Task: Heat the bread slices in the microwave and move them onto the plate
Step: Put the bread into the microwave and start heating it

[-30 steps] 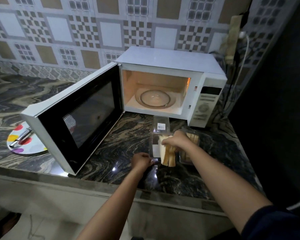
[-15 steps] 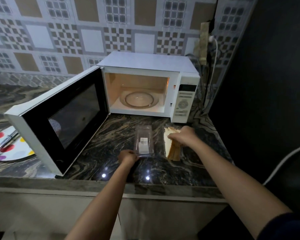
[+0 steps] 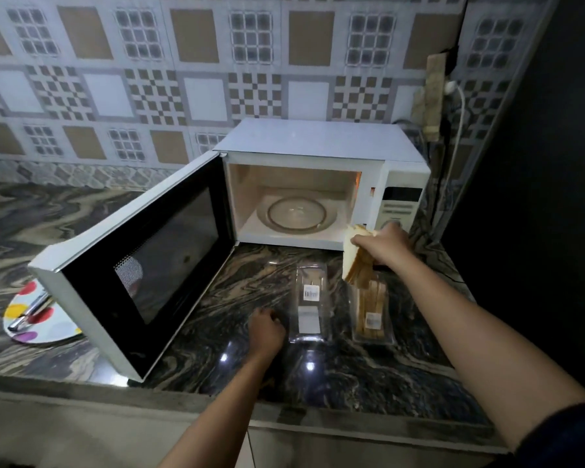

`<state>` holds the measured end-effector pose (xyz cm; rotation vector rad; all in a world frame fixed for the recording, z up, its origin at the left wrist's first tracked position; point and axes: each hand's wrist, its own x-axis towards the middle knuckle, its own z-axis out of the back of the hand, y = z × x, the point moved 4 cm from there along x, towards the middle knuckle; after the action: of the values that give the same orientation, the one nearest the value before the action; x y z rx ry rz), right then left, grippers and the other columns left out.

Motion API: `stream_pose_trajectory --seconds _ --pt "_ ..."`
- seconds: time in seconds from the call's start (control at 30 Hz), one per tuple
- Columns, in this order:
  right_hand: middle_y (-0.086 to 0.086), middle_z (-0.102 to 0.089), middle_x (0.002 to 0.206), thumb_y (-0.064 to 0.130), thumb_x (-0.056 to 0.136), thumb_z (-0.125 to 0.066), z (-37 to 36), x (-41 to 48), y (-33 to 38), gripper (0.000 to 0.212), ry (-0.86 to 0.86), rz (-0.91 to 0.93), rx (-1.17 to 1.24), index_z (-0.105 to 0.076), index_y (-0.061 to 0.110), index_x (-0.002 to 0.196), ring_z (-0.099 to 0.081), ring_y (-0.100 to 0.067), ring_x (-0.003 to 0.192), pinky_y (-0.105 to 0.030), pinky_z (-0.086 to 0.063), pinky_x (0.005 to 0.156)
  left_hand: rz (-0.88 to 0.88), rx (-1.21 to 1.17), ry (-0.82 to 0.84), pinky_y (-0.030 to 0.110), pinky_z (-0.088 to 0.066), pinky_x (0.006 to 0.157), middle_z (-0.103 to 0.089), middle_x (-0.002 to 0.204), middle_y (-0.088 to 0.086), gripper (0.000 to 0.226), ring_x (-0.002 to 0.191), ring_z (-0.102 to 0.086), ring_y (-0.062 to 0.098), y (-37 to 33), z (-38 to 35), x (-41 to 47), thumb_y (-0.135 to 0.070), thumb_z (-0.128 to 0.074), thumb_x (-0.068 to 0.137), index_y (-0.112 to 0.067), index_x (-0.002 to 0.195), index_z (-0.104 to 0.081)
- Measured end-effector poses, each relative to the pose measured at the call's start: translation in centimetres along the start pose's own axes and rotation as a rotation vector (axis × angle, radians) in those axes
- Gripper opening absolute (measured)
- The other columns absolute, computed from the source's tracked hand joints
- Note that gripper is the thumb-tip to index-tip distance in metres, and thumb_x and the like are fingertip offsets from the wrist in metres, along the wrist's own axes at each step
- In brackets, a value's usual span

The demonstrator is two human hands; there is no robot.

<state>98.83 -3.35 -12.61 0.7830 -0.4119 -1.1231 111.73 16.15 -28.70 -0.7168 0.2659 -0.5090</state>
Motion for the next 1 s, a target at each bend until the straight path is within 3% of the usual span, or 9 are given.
stream_pose_trajectory --seconds 0.13,0.3,0.43,0.53,0.63,0.7,0.93,1.0 --pt "-0.016 -0.044 0.134 0.033 0.078 -0.070 -2.1 3.5 2.5 0.085 0.001 0.023 -0.017 -0.022 -0.001 0.139 -0.051 -0.032 0.115 -0.030 -0.043 0.074 -0.124 0.267 0.107 0.030 -0.023 0.114 -0.030 0.150 0.013 0.048 0.139 -0.028 0.026 1.3 -0.5 3.9 -0.026 -0.042 0.096 -0.008 0.140 -0.037" --pt "-0.018 -0.042 0.139 0.037 0.078 -0.069 -6.2 9.2 4.7 0.092 0.019 0.001 -0.026 -0.015 0.003 0.144 -0.049 -0.035 0.121 -0.034 -0.045 0.084 -0.219 0.427 0.172 0.038 -0.002 0.120 -0.001 0.159 0.004 0.059 0.147 0.001 0.019 1.7 -1.3 9.6 -0.041 -0.020 0.099 -0.014 0.150 -0.007" --pt "-0.014 -0.054 0.127 0.041 0.074 -0.072 -9.1 13.6 5.9 0.076 -0.042 -0.021 0.054 -0.040 0.002 0.131 -0.055 -0.032 0.115 -0.035 -0.047 0.085 -0.303 0.480 0.142 0.035 0.001 0.118 -0.003 0.159 0.000 0.081 0.147 0.001 0.015 0.9 -1.7 13.3 -0.053 0.010 0.079 -0.019 0.150 -0.007" --pt "-0.013 -0.062 0.120 0.048 0.081 -0.062 -11.7 17.4 6.7 0.060 0.065 -0.038 -0.068 -0.055 0.005 0.121 -0.061 -0.029 0.107 -0.033 -0.049 0.084 -0.338 0.476 0.114 0.033 0.002 0.118 -0.008 0.159 0.000 0.089 0.147 -0.002 0.015 0.2 -2.1 15.7 -0.050 0.015 0.071 -0.018 0.150 -0.010" --pt "-0.016 -0.041 0.144 0.039 0.084 -0.062 -13.3 20.6 7.5 0.085 0.063 -0.017 -0.082 -0.016 0.007 0.147 -0.045 -0.032 0.128 -0.034 -0.041 0.100 -0.363 0.494 0.108 0.033 0.004 0.117 -0.007 0.159 0.000 0.085 0.147 -0.002 0.015 -0.1 -2.4 16.4 -0.047 0.014 0.074 -0.018 0.150 -0.007" --pt "-0.017 -0.033 0.148 0.038 0.086 -0.061 -13.9 21.7 8.1 0.093 0.044 0.017 -0.146 -0.001 0.007 0.150 -0.038 -0.034 0.132 -0.038 -0.036 0.106 -0.374 0.503 0.104 0.031 0.006 0.116 -0.007 0.159 0.000 0.081 0.147 0.000 0.015 0.0 -2.5 16.5 -0.046 0.013 0.076 -0.018 0.150 -0.006" --pt "-0.012 -0.041 0.143 0.043 0.076 -0.067 -15.4 23.0 7.3 0.095 0.077 -0.036 -0.218 -0.014 0.009 0.147 -0.042 -0.030 0.132 -0.038 -0.039 0.105 -0.367 0.475 0.103 0.030 0.004 0.117 -0.009 0.159 -0.002 0.078 0.147 -0.003 0.013 0.2 -2.5 16.8 -0.048 0.007 0.079 -0.020 0.150 -0.009" --pt "-0.015 -0.027 0.152 0.039 0.075 -0.069 -16.0 22.6 7.0 0.102 0.104 -0.076 -0.211 -0.005 0.011 0.150 -0.033 -0.032 0.137 -0.038 -0.038 0.107 -0.366 0.466 0.104 0.028 0.006 0.115 -0.009 0.159 -0.003 0.078 0.147 -0.004 0.012 0.3 -2.5 16.8 -0.048 0.006 0.079 -0.020 0.150 -0.010"
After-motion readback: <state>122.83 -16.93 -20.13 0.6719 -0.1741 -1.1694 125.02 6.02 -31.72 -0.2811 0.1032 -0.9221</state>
